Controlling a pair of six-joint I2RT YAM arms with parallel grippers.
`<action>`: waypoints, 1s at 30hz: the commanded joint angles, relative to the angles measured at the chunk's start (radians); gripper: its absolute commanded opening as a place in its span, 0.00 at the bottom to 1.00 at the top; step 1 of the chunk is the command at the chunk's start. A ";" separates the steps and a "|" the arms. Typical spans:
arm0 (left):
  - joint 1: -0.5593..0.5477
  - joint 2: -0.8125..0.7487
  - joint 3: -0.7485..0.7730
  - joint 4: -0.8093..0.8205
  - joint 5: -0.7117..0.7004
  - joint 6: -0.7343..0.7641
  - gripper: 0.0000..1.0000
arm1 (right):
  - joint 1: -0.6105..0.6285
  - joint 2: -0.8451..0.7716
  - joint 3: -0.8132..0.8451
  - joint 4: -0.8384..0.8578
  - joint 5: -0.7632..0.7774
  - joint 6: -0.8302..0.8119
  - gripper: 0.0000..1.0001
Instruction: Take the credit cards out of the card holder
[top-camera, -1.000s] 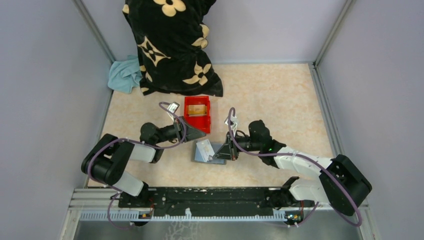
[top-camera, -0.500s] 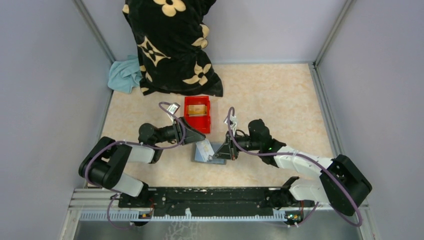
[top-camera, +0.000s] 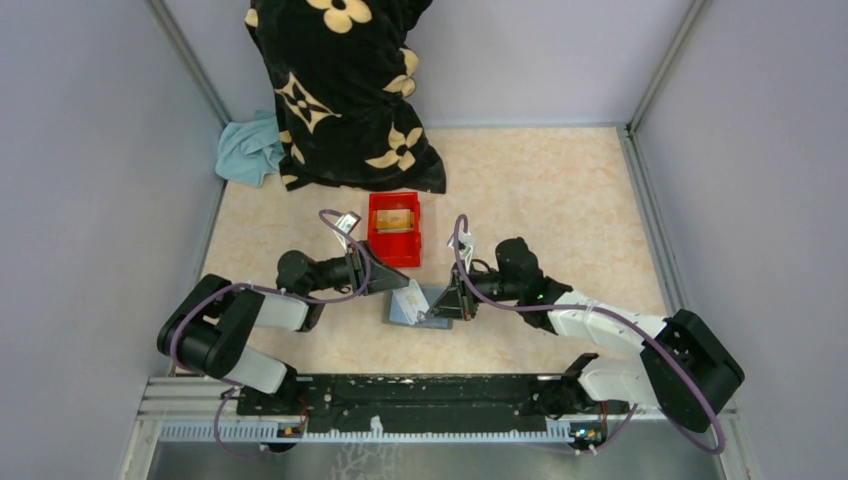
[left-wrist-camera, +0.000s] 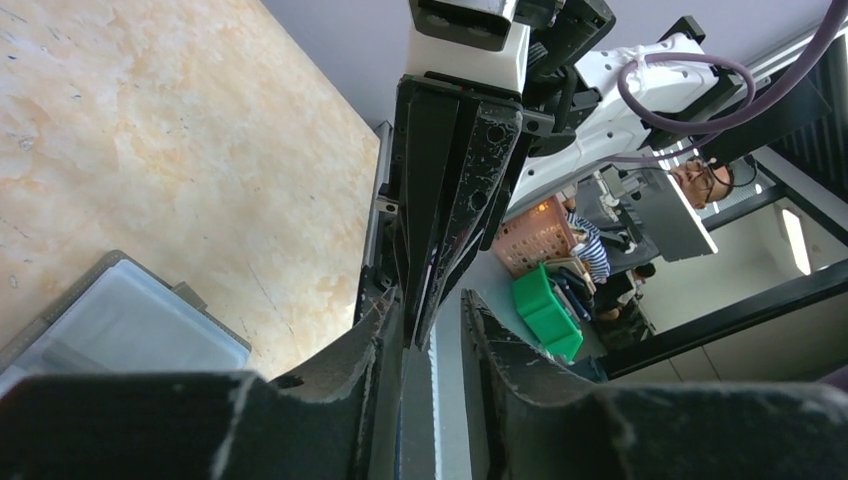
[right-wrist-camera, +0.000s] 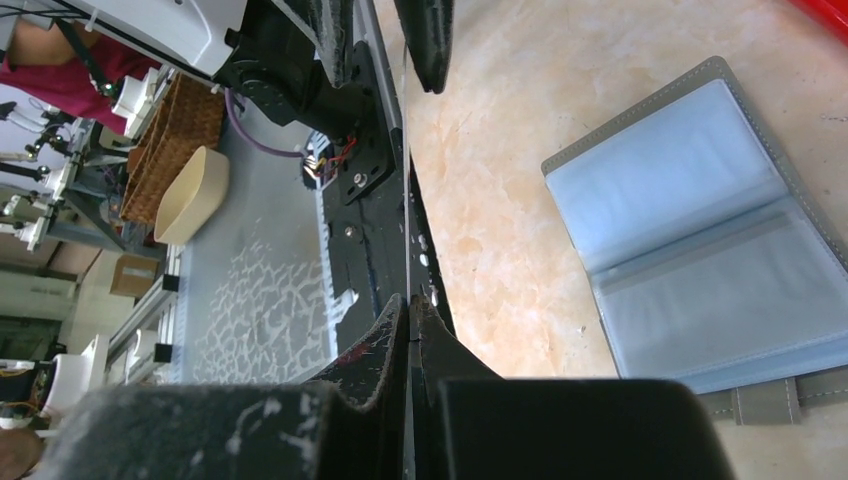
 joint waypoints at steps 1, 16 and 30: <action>0.006 -0.006 -0.011 0.274 0.030 0.018 0.36 | -0.008 -0.037 0.054 0.037 -0.021 -0.014 0.00; 0.006 0.000 -0.008 0.275 0.032 0.029 0.36 | -0.019 -0.049 0.053 0.000 -0.010 -0.030 0.00; 0.005 0.003 -0.027 0.274 0.033 0.043 0.33 | -0.034 -0.028 0.072 0.020 -0.028 -0.022 0.00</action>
